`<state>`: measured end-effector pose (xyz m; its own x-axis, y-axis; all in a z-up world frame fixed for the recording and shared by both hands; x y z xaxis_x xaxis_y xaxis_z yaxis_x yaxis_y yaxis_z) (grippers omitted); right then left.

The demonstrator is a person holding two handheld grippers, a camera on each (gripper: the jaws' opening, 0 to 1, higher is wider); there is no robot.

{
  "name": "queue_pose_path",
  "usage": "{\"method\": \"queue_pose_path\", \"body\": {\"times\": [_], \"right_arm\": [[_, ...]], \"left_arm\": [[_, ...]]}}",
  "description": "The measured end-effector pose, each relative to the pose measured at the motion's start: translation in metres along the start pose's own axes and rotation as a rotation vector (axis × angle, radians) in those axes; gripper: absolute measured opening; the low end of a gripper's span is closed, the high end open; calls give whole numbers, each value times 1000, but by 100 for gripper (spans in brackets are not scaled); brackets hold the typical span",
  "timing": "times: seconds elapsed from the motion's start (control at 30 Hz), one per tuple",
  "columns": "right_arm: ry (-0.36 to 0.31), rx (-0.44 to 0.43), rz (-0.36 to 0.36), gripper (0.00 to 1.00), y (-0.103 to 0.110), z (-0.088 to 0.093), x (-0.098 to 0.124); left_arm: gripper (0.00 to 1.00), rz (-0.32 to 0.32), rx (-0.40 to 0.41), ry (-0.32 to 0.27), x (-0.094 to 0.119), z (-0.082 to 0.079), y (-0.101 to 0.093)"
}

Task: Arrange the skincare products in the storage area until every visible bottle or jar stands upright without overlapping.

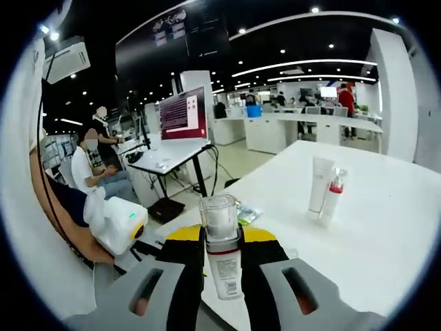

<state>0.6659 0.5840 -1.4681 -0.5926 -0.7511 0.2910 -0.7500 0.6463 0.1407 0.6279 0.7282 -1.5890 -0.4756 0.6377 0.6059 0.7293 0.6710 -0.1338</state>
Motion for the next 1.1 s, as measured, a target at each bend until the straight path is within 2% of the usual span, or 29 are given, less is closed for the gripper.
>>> {"method": "queue_pose_path", "body": {"times": [0.17, 0.33, 0.63, 0.77, 0.87, 0.93, 1.0, 1.03, 1.1], "right_arm": [[-6, 19, -13, 17, -4, -8, -4], [-19, 16, -18, 17, -15, -7, -4], [-51, 13, -68, 17, -24, -2, 13], [-113, -41, -62, 17, -32, -2, 20], [-128, -51, -63, 17, -36, -1, 25], [-133, -52, -61, 17, -38, 0, 29], [-143, -59, -58, 17, -40, 1, 32], [-150, -64, -53, 17, -42, 1, 34], [-161, -82, -47, 17, -44, 3, 37]], "left_arm": [[28, -1, 15, -16, 0, -2, 1], [29, -16, 28, -36, 1, -3, 3], [31, -30, 65, -37, 1, -5, 8], [33, 28, 183, -110, 10, -18, 11], [38, 110, 345, -229, 16, -34, 14], [39, 142, 439, -278, 17, -41, 13], [43, 172, 451, -294, 16, -44, 10], [47, 174, 433, -283, 14, -43, 8], [56, 219, 426, -271, 10, -45, 0]]}}
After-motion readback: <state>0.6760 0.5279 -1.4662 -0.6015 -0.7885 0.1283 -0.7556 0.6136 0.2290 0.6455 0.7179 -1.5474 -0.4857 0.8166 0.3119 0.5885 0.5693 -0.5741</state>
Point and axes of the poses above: the point that each gripper's makers call its tool centre point, and the gripper's own axes: x roughly backward along the fingers, y roughly to its left, z roughly out of its underside, the point moved 9 cm from there along x, roughly backward along the fingers, and after that the axes turned 3 degrees about -y, right-handed, at the moved point
